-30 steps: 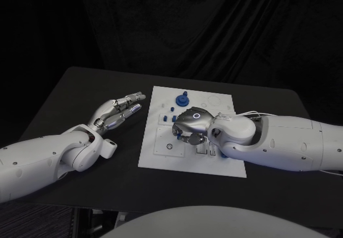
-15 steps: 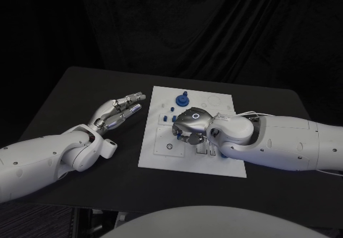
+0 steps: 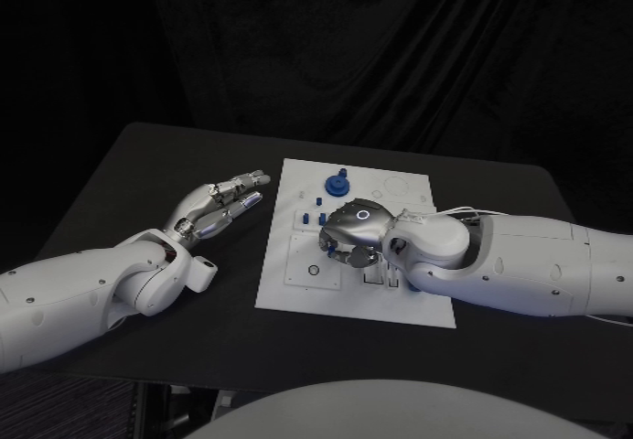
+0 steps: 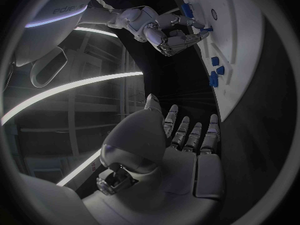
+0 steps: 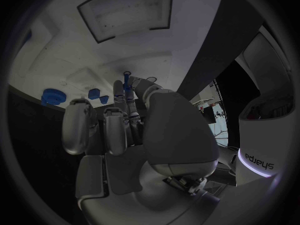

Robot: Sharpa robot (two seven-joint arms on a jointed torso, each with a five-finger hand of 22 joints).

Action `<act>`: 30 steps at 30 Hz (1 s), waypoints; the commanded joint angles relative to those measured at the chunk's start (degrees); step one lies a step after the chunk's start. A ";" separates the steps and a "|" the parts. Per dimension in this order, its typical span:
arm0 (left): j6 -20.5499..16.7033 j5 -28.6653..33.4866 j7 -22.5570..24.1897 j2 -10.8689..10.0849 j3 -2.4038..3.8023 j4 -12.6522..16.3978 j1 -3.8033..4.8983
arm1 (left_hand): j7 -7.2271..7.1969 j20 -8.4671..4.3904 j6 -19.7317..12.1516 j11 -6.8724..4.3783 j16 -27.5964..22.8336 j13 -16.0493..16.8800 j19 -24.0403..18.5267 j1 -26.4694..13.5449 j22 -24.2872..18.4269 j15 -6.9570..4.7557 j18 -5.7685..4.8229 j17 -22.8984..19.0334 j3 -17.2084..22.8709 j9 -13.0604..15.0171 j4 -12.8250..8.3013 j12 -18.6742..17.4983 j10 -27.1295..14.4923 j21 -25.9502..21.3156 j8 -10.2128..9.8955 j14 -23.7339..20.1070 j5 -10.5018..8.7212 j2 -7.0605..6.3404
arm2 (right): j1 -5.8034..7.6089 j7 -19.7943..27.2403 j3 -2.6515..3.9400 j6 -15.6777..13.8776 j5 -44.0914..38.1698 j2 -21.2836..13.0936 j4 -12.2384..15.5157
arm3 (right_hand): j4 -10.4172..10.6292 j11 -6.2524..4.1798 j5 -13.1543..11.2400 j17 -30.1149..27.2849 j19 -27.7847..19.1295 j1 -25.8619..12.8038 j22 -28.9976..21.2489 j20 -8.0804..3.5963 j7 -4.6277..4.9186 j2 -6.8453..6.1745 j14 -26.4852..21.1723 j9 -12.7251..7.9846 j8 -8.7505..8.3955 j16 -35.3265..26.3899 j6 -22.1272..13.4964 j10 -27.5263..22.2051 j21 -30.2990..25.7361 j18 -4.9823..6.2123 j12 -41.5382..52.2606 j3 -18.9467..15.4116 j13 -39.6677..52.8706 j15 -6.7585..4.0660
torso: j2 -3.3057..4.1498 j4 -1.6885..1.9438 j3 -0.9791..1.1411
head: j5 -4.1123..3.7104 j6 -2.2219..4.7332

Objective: Assemble the parts on the task board

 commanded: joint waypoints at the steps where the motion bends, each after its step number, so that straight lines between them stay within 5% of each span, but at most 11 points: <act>1: 0.68 0.22 7.48 0.11 0.06 0.13 -0.14 | 0.13 -0.04 -0.32 0.38 0.20 0.03 0.32 0.09 -0.06 0.38 0.76 0.07 -0.01 0.00 0.02 0.10 -0.20 0.29 -0.18 0.11 -0.08 0.40 | -0.27 -1.11 -0.11 0.79 -0.48 -0.18 0.06 | -0.34 0.07 0.33 1.66 0.30 -0.01 10.69 -0.03 0.16 -0.38 2.08 -0.05 -0.20 -0.08 0.37 0.26 -0.22 -0.23 -0.24 -0.09 -0.10 -0.32 | 0.00 -0.01 0.01 | 0.04 -0.01; 30: 1.04 0.22 6.91 0.27 0.06 -0.03 -0.25 | 0.86 -0.02 0.45 0.33 0.19 0.01 0.44 0.46 -0.20 0.60 0.60 0.05 0.03 0.11 0.03 0.01 -0.41 0.35 -0.04 0.06 -0.10 0.70 | -0.33 -1.52 -0.12 2.20 -0.48 -0.22 -0.04 | -0.56 0.23 0.32 1.10 0.01 -0.03 10.52 0.01 0.35 -0.41 1.84 -0.28 -0.58 -0.43 0.10 0.19 -0.76 -0.12 -0.61 0.03 -0.25 -0.21 | 0.01 0.06 0.00 | 0.38 -0.01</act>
